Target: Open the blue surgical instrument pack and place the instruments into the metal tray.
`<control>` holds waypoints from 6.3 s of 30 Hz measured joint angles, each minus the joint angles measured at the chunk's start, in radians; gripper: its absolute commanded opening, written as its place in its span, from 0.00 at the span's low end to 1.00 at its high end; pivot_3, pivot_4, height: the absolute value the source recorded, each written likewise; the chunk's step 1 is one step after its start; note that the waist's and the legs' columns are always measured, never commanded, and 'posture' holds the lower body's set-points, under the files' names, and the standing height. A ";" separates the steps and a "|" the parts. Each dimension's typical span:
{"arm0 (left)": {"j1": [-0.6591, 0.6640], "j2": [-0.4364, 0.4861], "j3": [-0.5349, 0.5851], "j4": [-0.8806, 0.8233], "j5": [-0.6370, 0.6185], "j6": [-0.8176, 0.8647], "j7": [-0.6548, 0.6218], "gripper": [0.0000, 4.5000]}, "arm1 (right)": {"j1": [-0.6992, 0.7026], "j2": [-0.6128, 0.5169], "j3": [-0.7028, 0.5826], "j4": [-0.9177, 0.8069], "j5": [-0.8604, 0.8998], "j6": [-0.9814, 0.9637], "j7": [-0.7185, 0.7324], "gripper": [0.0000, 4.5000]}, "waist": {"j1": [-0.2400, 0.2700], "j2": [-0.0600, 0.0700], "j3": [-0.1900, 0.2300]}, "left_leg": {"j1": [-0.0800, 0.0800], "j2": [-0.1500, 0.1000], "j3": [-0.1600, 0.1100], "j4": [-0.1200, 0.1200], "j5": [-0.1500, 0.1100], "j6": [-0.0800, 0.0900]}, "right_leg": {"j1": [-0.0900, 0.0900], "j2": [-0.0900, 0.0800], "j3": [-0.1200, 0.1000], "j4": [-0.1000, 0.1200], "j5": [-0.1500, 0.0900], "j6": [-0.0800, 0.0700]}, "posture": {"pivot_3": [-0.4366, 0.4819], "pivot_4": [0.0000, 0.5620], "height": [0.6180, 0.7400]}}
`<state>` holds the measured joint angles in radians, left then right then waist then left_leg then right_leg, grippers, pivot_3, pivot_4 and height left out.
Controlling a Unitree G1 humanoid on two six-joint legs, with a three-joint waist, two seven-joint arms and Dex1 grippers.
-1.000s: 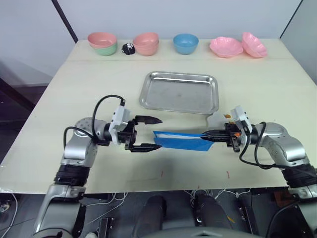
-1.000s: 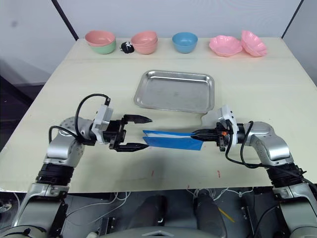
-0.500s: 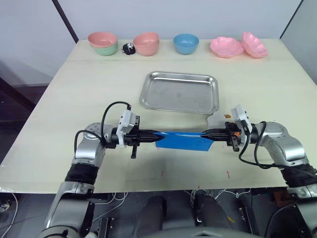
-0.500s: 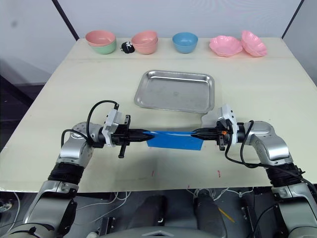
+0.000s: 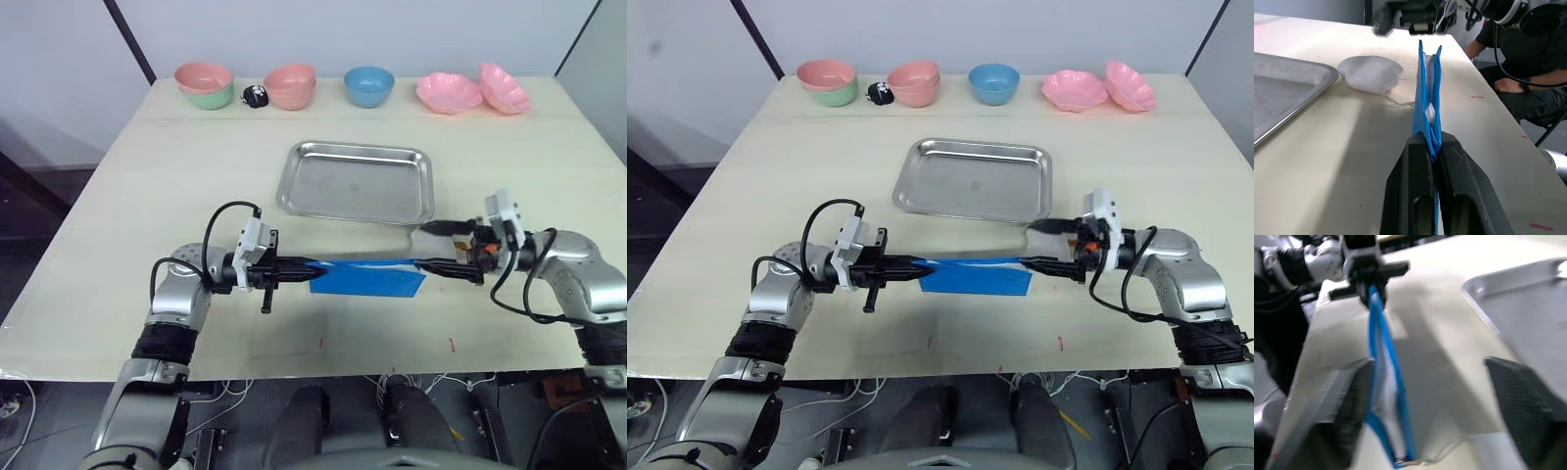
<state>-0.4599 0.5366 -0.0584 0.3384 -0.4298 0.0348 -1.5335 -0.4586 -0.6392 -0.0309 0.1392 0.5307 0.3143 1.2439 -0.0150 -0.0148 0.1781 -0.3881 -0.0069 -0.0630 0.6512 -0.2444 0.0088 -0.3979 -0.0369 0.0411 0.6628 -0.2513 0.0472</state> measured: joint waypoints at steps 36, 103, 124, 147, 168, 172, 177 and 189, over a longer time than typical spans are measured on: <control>-0.130 -0.060 0.003 0.151 0.082 -0.098 0.057 0.00 | 0.166 -0.016 -0.248 -0.008 0.054 0.168 -0.176 0.01 | 0.000 0.000 0.000 | -0.007 -0.001 0.001 0.002 0.000 0.000 | -0.004 0.000 -0.002 0.000 0.001 0.001 | 0.48 0.27 1.00; -0.226 -0.137 -0.021 0.350 0.136 -0.286 0.055 0.00 | -0.106 0.205 0.271 -0.320 -0.171 -0.026 -0.158 0.01 | 0.002 0.001 -0.001 | -0.009 -0.006 -0.003 0.003 0.000 0.000 | -0.005 -0.001 -0.006 0.001 0.001 0.001 | 0.48 0.27 1.00; -0.226 -0.139 -0.023 0.349 0.137 -0.286 0.055 0.00 | 0.005 0.193 0.331 -0.356 -0.266 -0.227 -0.161 0.96 | 0.003 0.000 -0.001 | -0.008 -0.007 -0.010 0.004 0.000 0.000 | -0.004 -0.001 -0.007 0.001 0.001 0.001 | 0.48 0.27 1.00; -0.204 -0.140 -0.024 0.318 0.138 -0.287 0.074 0.00 | -0.043 0.042 0.091 0.054 -0.095 -0.122 -0.005 0.96 | 0.003 0.001 -0.001 | -0.008 -0.007 -0.011 0.004 0.000 0.000 | -0.003 -0.002 -0.009 0.001 0.001 0.001 | 0.48 0.27 1.00; -0.205 -0.139 -0.024 0.318 0.139 -0.288 0.075 0.00 | -0.066 0.086 0.095 0.193 -0.187 -0.264 0.074 0.01 | 0.002 0.001 -0.001 | -0.008 -0.007 -0.011 0.004 0.000 0.000 | -0.003 -0.002 -0.009 0.001 0.002 0.001 | 0.48 0.27 1.00; -0.214 -0.139 -0.024 0.325 0.139 -0.273 0.071 0.00 | -0.066 0.086 0.095 0.193 -0.190 -0.266 0.076 0.01 | 0.002 0.001 -0.001 | -0.008 -0.008 -0.012 0.004 0.000 0.000 | -0.003 -0.002 -0.009 0.001 0.002 0.001 | 0.48 0.27 1.00; -0.223 -0.139 -0.036 0.335 0.154 -0.226 0.059 0.43 | -0.066 0.088 0.095 0.190 -0.188 -0.266 0.082 0.00 | 0.000 0.001 -0.001 | -0.009 -0.008 -0.011 0.004 0.000 0.000 | -0.004 -0.002 -0.009 0.001 0.001 0.001 | 0.48 0.27 1.00; -0.177 -0.057 0.008 0.156 0.107 -0.150 0.051 0.99 | -0.066 0.094 0.094 0.196 -0.190 -0.284 0.082 0.00 | -0.003 0.001 -0.001 | -0.009 -0.006 -0.012 0.004 0.000 0.000 | -0.004 -0.002 -0.009 0.001 0.002 0.001 | 0.48 0.27 1.00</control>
<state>-0.6373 0.4796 -0.0506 0.4949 -0.3226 -0.1152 -1.4823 -0.5245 -0.5453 0.0634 0.3357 0.3406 0.0301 1.3256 -0.0184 -0.0139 0.1775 -0.3973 -0.0131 -0.0746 0.6549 -0.2440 0.0087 -0.4021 -0.0391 0.0325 0.6642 -0.2498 0.0480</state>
